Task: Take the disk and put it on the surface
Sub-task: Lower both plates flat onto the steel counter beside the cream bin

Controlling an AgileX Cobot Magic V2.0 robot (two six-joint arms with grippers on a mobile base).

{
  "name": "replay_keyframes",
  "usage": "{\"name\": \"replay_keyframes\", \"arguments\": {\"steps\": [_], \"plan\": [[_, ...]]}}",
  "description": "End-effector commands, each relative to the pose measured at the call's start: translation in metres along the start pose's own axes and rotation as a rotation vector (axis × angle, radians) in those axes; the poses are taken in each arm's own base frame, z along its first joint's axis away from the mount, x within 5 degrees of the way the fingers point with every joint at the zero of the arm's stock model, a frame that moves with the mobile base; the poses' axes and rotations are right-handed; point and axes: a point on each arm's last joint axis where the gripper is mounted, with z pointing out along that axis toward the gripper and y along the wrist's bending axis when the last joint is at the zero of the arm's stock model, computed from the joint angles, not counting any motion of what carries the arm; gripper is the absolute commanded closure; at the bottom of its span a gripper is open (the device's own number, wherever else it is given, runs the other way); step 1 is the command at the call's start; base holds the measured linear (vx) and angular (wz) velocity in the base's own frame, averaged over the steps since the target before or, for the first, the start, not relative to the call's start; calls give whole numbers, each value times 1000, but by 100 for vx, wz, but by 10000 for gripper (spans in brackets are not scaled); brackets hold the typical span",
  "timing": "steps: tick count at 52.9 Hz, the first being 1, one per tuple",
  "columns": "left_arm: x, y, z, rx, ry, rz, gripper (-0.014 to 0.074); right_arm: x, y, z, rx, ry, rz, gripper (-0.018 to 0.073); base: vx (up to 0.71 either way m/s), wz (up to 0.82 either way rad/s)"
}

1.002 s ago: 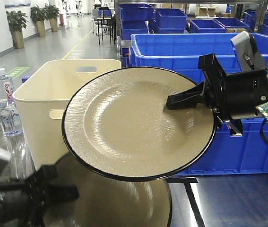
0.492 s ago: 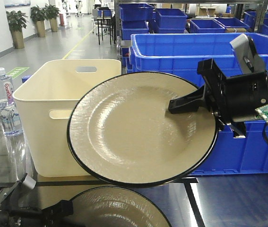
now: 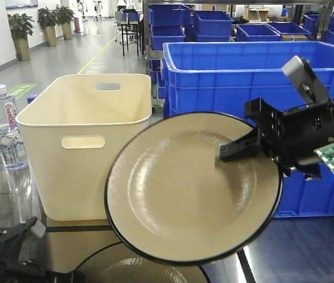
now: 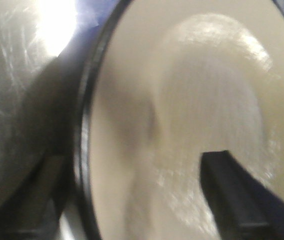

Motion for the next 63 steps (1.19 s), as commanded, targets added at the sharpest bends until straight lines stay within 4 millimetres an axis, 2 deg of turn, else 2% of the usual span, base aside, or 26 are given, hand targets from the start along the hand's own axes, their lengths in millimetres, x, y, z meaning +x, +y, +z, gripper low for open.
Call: {"name": "replay_keyframes", "arguments": {"steps": [1,7,16,22,27,38,47,54,63], "plan": [[-9,-22,-28,44,-115,65,-70,-6,11,-15,4,-93,4,568,0,0],[-12,-32,-52,16,-218,149,-58,3,-9,-2,66,-63,43,568,0,0],[-10,-42,-87,5,-368,182,-31,26,-30,29,6,-59,112,568,0,0],[-6,-48,-102,11,-430,202,-11,45,-34,51,-42,-63,155,568,0,0],[-3,-51,-110,14,-468,215,4,59,-28,65,-97,-58,131,568,0,0],[-2,-53,-117,12,-509,222,11,78,-7,87,-122,-41,9,557,0,0],[-2,-53,-117,12,-509,222,11,89,-9,106,-124,53,9,514,0,0],[-2,-53,-117,12,-509,222,11,95,-19,120,-115,129,24,426,0,0],[-2,-54,-116,15,-500,223,11,97,-27,128,-97,140,-45,248,0,0]]}}
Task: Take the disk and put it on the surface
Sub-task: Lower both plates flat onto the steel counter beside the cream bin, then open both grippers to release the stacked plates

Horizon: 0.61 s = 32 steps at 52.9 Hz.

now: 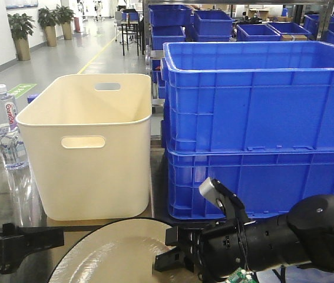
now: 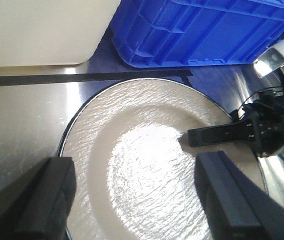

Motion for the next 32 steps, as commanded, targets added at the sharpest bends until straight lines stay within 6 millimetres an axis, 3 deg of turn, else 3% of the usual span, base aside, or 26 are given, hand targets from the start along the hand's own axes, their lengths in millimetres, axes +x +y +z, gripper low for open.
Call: {"name": "replay_keyframes", "arguments": {"steps": [1,6,14,32], "plan": [[-14,-7,-9,14,-92,-14,11,-9,16,-12,-36,-61,-87,224,0,0],[-14,-7,-9,16,-88,-14,11,-11,14,-17,-5,-76,-166,130,0,0],[-14,-7,-9,17,-87,-14,11,-17,11,-40,55,-129,-239,22,0,0],[-15,-7,-9,6,-107,-10,22,-21,13,-105,201,-248,-343,2,0,0]]}}
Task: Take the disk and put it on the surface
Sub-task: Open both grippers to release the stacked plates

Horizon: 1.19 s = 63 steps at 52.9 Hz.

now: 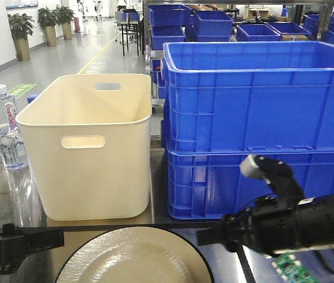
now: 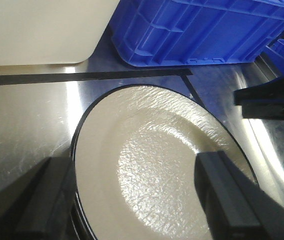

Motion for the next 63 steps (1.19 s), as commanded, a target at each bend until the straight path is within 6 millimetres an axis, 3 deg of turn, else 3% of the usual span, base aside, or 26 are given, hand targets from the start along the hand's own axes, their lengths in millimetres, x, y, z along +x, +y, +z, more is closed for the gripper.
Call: {"name": "replay_keyframes", "arguments": {"steps": [1,12,32,52,58,63], "plan": [[-16,-6,-9,4,-112,-10,30,-15,11,-29,11,-123,-25,2,0,0],[-20,-4,-10,-21,-166,-14,155,-17,22,-44,-3,-167,-46,14,0,0],[-20,-4,-10,-21,-166,-14,327,-17,22,-44,-2,-167,-47,16,0,0],[-21,-2,-10,-40,-173,9,381,-17,22,-44,-2,-168,-47,16,0,0],[-16,-1,-25,-127,-207,121,381,-17,22,-44,-1,-168,-47,16,0,0],[1,5,-46,-222,-294,137,381,-17,22,-44,-1,-168,-47,16,0,0]]}}
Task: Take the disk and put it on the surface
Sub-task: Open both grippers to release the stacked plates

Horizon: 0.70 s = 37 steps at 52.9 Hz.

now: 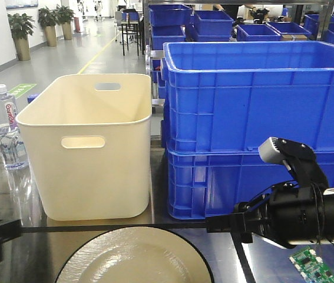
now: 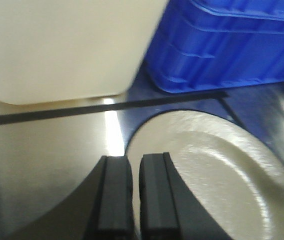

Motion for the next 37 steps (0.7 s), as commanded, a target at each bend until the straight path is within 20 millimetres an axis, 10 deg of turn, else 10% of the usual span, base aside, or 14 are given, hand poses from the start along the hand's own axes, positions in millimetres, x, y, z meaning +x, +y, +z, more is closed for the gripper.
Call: {"name": "replay_keyframes", "arguments": {"steps": [1,21,37], "plan": [[-4,3,-27,-87,-186,23,381,-14,7,-14,-4,-92,-2,16,0,0],[121,33,-75,-259,-621,243,381,-14,7,-14,-5,-91,-2,16,0,0],[173,52,-59,-371,-536,269,381,-13,7,-13,-9,-80,-5,16,0,1]]}}
